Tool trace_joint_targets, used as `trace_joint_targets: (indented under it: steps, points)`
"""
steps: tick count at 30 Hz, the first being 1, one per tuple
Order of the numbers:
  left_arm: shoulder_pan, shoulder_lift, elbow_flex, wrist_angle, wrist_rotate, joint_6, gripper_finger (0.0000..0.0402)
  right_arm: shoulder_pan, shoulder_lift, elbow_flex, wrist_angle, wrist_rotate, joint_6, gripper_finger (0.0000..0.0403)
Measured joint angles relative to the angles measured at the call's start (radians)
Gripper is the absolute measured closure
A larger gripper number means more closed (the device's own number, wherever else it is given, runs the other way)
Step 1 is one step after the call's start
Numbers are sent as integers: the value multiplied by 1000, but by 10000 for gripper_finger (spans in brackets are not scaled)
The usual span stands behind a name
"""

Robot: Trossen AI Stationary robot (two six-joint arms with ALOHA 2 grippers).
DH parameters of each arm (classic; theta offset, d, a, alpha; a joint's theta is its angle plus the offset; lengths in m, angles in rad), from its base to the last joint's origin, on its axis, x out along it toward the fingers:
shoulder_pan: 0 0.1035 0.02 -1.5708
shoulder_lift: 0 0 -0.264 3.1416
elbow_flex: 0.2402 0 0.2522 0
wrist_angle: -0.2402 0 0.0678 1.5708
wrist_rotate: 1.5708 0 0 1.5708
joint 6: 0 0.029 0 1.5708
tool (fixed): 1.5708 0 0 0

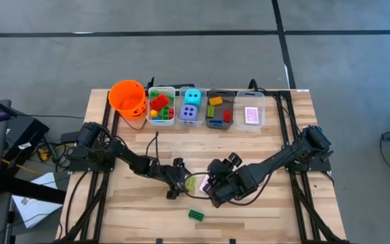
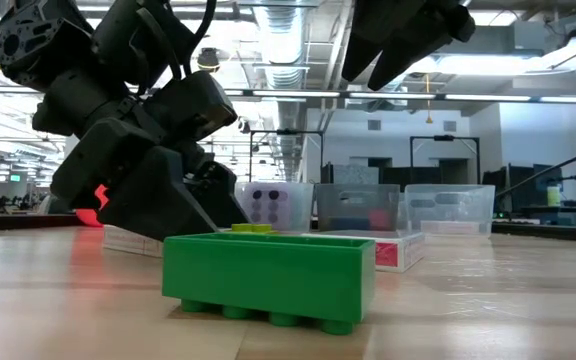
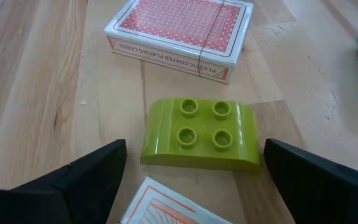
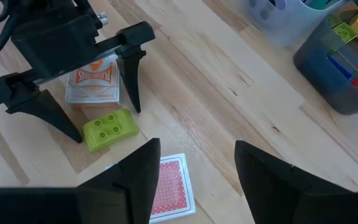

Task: Pick & Place Toys
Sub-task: Put the light green game piece into the black bin

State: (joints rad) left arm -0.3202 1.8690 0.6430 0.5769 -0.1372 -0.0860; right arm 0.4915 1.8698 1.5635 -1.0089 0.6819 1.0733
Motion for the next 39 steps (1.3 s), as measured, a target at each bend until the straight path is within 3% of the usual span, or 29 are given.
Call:
trace_joint_targets:
  steps: [4,12,24,34,39]
  points:
    - [0,0,0,1,3,0,52,0,0,0,0,0,0,203]
    - [0,0,0,12,13,0,132,0,0,0,0,0,0,203]
    - [-1,2,-2,107,15,-2,164,0,0,0,0,0,0,203]
    - [0,2,-2,112,14,0,272,0,0,0,0,0,-2,203]
    - [0,1,-2,111,14,182,293,0,0,0,0,0,-3,203]
